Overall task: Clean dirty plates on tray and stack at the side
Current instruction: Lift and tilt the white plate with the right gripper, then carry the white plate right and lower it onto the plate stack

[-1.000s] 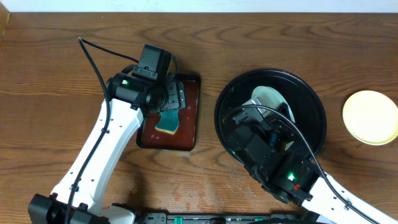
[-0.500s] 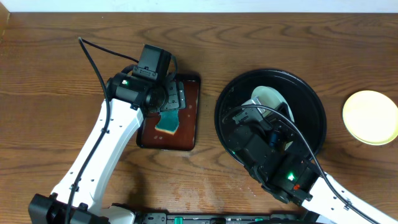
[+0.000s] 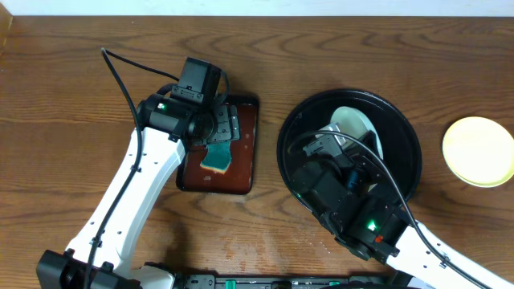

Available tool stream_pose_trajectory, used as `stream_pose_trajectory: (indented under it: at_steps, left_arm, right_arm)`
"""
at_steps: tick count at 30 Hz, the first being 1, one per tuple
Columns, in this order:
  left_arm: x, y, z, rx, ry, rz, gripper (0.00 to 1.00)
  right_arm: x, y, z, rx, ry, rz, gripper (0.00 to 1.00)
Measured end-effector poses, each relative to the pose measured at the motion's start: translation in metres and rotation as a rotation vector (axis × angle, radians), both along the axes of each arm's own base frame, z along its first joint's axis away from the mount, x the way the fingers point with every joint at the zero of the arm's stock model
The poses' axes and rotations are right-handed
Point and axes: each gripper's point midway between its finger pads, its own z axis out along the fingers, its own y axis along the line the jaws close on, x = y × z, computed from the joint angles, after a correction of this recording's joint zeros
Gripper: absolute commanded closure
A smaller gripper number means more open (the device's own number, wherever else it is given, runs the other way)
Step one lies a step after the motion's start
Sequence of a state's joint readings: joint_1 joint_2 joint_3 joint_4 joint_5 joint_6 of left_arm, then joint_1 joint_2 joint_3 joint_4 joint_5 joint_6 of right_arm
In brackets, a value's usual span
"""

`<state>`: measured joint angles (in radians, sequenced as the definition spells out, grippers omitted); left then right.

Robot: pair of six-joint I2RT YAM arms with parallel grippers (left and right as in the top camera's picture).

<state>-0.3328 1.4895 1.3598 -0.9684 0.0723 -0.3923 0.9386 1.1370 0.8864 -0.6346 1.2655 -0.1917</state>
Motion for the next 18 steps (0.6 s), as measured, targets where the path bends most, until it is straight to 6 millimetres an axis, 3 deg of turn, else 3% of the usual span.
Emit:
stream_pose_trajectory:
  at_steps: [10, 18]
  left_arm:
    - [0.000, 0.000, 0.000, 0.000, 0.000, 0.000, 0.16]
    - [0.000, 0.000, 0.000, 0.000, 0.000, 0.000, 0.17]
  right_arm:
    - [0.009, -0.021, -0.006, 0.212, -0.066, -0.119, 0.99]
    - [0.024, -0.073, -0.019, 0.297, -0.043, -0.291, 0.99]
